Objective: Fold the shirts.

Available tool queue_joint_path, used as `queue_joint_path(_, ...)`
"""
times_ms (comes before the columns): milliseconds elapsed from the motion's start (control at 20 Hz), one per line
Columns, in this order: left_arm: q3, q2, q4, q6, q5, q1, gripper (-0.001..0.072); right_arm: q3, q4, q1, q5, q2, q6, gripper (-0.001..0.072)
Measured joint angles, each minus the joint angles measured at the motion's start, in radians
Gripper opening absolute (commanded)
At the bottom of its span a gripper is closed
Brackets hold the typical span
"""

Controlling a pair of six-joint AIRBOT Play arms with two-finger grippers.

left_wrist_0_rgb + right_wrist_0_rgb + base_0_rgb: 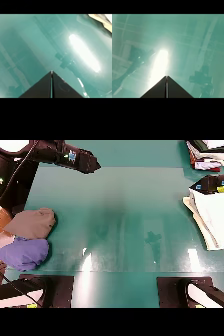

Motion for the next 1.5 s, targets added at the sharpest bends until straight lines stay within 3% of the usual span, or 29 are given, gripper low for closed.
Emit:
queue_joint_path(200, 0.000, 0.002, -0.001, 0.000, 0.019, 0.006, 0.0028, 0.000, 0.000, 0.000, 0.003, 0.000, 0.000, 0.0013)
queue_joint_path(350, -0.002, 0.027, 0.053, 0.000, -0.055, 0.063, 0.0028, 0.000, 0.000, 0.000, 0.003, 0.000, 0.000, 0.0014)
queue_joint_path(550, -0.102, 0.126, 0.186, 0.001, -0.188, 0.235, 0.0028, 0.000, 0.000, 0.000, 0.006, 0.000, 0.000, 0.0014)
queue_joint_path(750, -0.316, 0.251, 0.296, 0.000, -0.236, 0.458, 0.0030, 0.000, 0.000, 0.000, 0.007, 0.000, 0.000, 0.0014)
queue_joint_path(800, -0.367, 0.267, 0.325, 0.000, -0.241, 0.505, 0.0081, 0.000, 0.000, 0.000, 0.007, 0.000, 0.000, 0.0014)
queue_joint_path(850, -0.420, 0.279, 0.351, 0.000, -0.245, 0.551, 0.0357, 0.000, 0.000, 0.000, 0.006, 0.000, 0.000, 0.0013)
queue_joint_path(900, -0.470, 0.288, 0.370, 0.000, -0.244, 0.587, 0.0574, 0.000, 0.000, 0.000, 0.004, 0.000, 0.000, 0.0014)
queue_joint_path(1150, -0.723, 0.306, 0.444, -0.054, -0.104, 0.679, 0.0576, 0.000, 0.000, 0.000, -0.001, 0.000, 0.000, 0.0014)
queue_joint_path(1300, -0.854, 0.309, 0.466, -0.077, 0.017, 0.694, 0.0355, 0.000, 0.000, 0.000, -0.003, 0.000, 0.000, 0.0014)
queue_joint_path(1400, -0.904, 0.311, 0.474, -0.086, 0.072, 0.698, 0.0299, 0.000, 0.000, 0.000, -0.004, 0.000, 0.000, 0.0014)
queue_joint_path(1500, -0.932, 0.311, 0.480, -0.093, 0.105, 0.700, 0.0300, 0.000, 0.000, 0.000, -0.005, 0.000, 0.000, 0.0014)
